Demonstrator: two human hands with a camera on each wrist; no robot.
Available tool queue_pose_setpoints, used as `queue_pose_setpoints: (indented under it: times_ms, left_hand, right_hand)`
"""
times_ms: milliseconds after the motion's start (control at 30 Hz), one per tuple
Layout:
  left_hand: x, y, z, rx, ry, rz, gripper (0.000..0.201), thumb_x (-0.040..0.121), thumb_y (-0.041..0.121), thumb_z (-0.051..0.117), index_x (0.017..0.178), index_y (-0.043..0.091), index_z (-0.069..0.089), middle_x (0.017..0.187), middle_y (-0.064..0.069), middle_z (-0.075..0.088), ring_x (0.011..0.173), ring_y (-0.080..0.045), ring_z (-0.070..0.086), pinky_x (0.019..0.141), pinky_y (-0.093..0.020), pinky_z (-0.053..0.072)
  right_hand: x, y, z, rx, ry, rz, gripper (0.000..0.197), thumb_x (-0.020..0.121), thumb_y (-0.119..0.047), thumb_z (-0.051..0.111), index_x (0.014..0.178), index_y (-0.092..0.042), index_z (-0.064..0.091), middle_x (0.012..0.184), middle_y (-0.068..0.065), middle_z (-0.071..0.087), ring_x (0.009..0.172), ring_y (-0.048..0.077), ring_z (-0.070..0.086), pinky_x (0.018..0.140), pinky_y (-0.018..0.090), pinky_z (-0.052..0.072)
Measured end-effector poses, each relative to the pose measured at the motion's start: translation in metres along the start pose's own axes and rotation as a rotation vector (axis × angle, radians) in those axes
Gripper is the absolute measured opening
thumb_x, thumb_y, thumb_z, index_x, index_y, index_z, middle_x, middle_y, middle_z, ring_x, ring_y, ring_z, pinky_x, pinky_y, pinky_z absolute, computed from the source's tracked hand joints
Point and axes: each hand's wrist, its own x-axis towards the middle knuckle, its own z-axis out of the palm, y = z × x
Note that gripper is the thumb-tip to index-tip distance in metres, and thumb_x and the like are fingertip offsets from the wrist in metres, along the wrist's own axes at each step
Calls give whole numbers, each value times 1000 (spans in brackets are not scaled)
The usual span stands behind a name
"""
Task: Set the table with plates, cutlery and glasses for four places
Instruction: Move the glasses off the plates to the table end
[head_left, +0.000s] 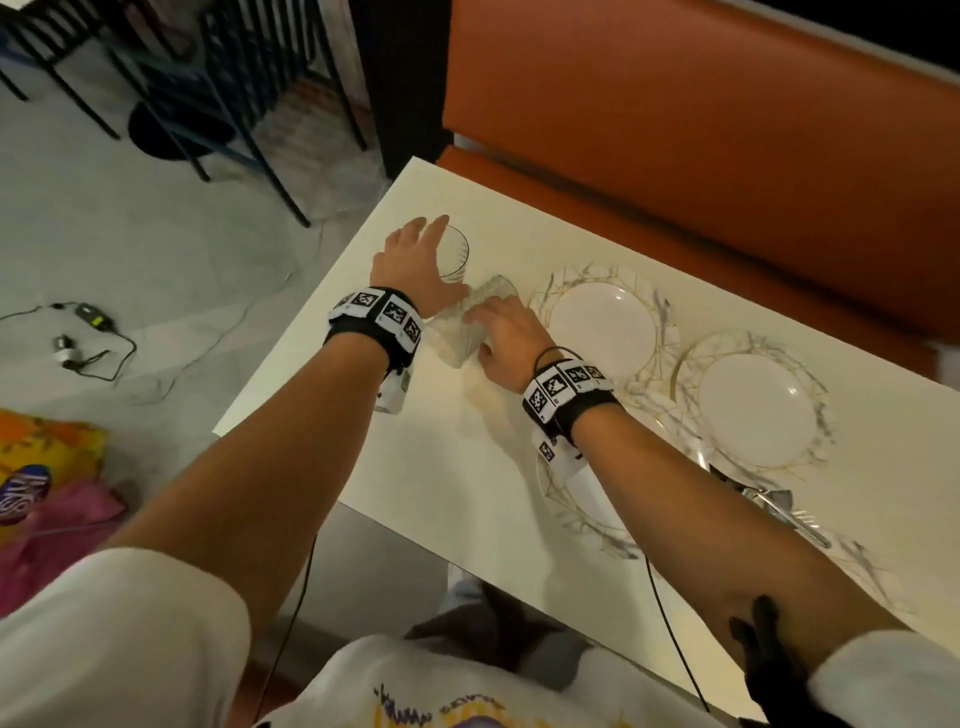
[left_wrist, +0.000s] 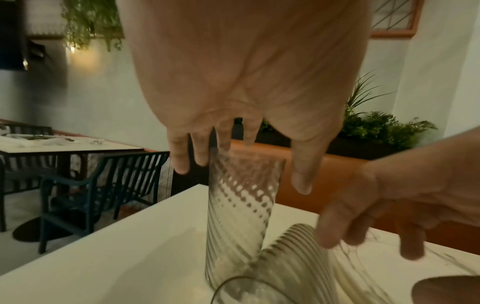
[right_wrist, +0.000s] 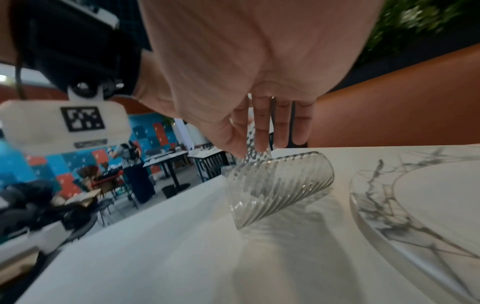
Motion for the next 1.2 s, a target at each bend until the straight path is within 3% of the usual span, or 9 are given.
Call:
queue_pose_setpoints:
  times_ms: [133, 233, 367, 433, 533, 667, 867, 967, 1200]
  left_hand:
    - [7, -13, 4, -188, 92, -26, 93, 83, 26, 83, 160, 15, 31, 161, -11, 34, 141, -37, 44, 114, -49, 42]
    - [2, -27, -5, -256, 211, -74, 92, 83, 26, 83, 157, 9, 32, 157, -13, 37, 141, -34, 41, 113, -45, 42]
    - [-9, -48, -19, -284, 307, -103, 83, 77, 30, 84, 146, 10, 43, 142, -12, 45, 130, -31, 47, 107, -45, 47]
    - [-13, -57, -23, -301, 315, -110, 82, 76, 30, 84, 145, 10, 43, 141, -12, 46, 128, -30, 48, 107, -46, 47]
    - [-18, -64, -27, -280, 337, -112, 87, 78, 32, 84, 150, 12, 40, 145, -11, 45, 133, -30, 47, 111, -44, 44]
    - [-24, -62, -31, -273, 358, -118, 89, 78, 34, 84, 151, 11, 38, 147, -10, 44, 132, -29, 48, 110, -46, 46]
    - [-19, -21, -33, -243, 377, -53, 87, 77, 37, 81, 149, 9, 40, 145, -13, 44, 132, -33, 45, 113, -50, 42]
    - [-18, 24, -27, -227, 360, 16, 86, 80, 34, 82, 151, 11, 39, 148, -12, 43, 134, -32, 44, 113, -43, 40]
    - [-42, 178, 29, -237, 230, 285, 88, 77, 33, 82, 150, 9, 40, 145, -16, 44, 126, -39, 46, 104, -49, 45]
  right_hand:
    - [19, -2, 13, -163, -62, -71, 67, 74, -5, 66, 139, -15, 53, 138, 7, 54, 126, 32, 45, 102, 46, 40]
    - [28, -5, 20, -283, -116, -107, 81, 70, -6, 69, 146, -16, 44, 148, 6, 44, 134, 33, 38, 106, 48, 36]
    - [39, -11, 27, -419, -243, -123, 103, 71, -8, 72, 158, -19, 18, 165, 5, 15, 153, 33, 7, 118, 58, 21]
    - [44, -13, 31, -458, -289, -131, 104, 76, -11, 71, 160, -21, 10, 167, 5, 10, 155, 31, 0, 118, 61, 17]
    - [48, -10, 41, -460, -286, -165, 87, 85, -14, 63, 159, -21, 18, 163, 8, 22, 153, 30, 13, 115, 57, 21]
    - [42, -4, 42, -332, -125, -216, 89, 73, -15, 79, 151, -19, 36, 150, 6, 41, 138, 29, 38, 104, 50, 35]
    - [-8, 13, -15, 285, 215, -12, 90, 78, -31, 83, 151, -16, 34, 149, 5, 45, 136, 23, 41, 113, 37, 35]
    - [-49, 30, -52, 431, 379, 145, 92, 74, -44, 84, 148, -20, 34, 144, 1, 51, 129, 17, 50, 106, 31, 44]
    - [-186, 114, -117, 539, 658, 415, 88, 74, -46, 84, 145, -23, 38, 132, -1, 60, 119, 12, 58, 93, 25, 53]
